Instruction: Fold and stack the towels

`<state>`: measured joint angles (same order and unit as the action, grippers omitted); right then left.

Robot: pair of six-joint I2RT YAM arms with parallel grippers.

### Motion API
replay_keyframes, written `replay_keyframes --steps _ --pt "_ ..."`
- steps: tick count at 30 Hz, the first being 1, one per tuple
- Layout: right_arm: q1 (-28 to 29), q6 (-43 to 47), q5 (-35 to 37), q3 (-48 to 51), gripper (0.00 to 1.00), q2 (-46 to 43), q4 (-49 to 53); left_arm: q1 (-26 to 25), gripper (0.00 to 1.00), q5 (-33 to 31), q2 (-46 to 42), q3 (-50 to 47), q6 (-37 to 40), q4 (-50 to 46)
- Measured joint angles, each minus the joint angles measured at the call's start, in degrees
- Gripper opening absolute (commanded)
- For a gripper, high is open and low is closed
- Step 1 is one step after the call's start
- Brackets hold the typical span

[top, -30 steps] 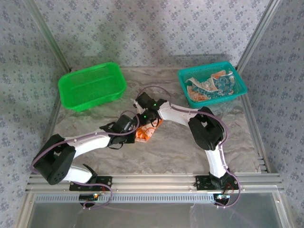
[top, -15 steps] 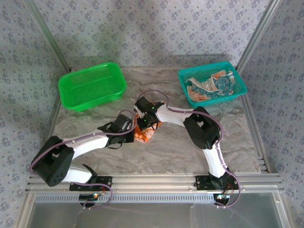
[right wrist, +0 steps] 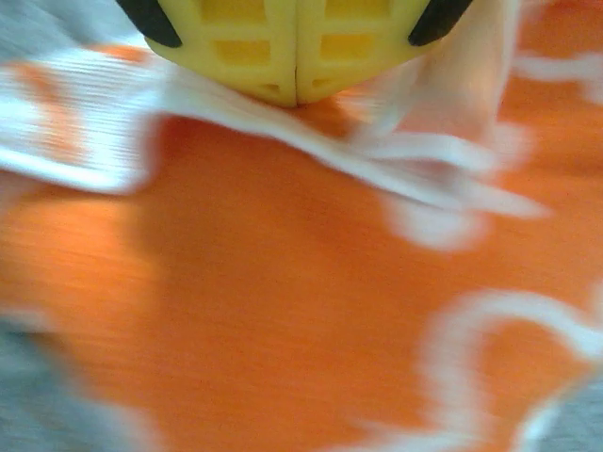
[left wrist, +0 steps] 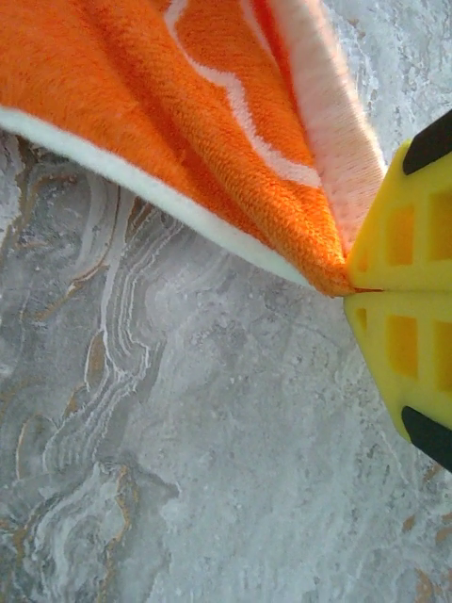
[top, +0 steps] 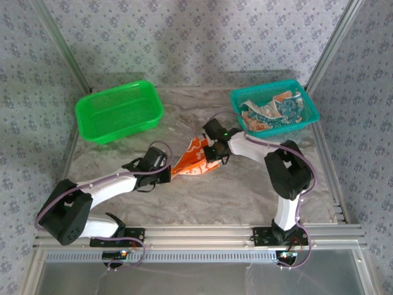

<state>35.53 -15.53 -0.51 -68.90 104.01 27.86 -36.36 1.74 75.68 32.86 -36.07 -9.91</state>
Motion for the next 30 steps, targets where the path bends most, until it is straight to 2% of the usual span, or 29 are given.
replay_keyframes --steps 2,4,6,14,19,25,30 --pt "-1.9 0.0 1.3 2.1 0.0 -2.1 1.0 0.0 0.0 0.2 0.0 -0.2 0.0 -0.2" --pt "-2.3 0.0 2.4 3.0 0.06 -3.2 1.8 0.1 0.0 0.4 0.1 -0.3 0.0 -0.2" --pt "-0.8 -0.3 3.4 3.0 0.18 -3.8 2.2 0.2 0.0 0.7 0.4 -0.3 0.0 -0.2" --pt "6.7 -5.1 3.8 -1.6 0.42 -4.2 2.3 0.2 0.0 1.6 0.7 -0.3 0.0 -0.1" --pt "9.4 -7.9 3.5 -7.1 0.39 -3.0 1.5 0.2 0.0 1.7 0.7 -0.3 0.0 -0.1" --pt "12.0 -6.9 3.2 -15.4 0.38 5.7 0.3 0.2 0.0 1.9 0.7 -0.3 -0.2 -0.1" --pt "13.2 -4.5 3.1 -18.7 0.39 12.1 1.5 0.2 0.0 1.9 0.5 -0.6 -0.5 0.1"
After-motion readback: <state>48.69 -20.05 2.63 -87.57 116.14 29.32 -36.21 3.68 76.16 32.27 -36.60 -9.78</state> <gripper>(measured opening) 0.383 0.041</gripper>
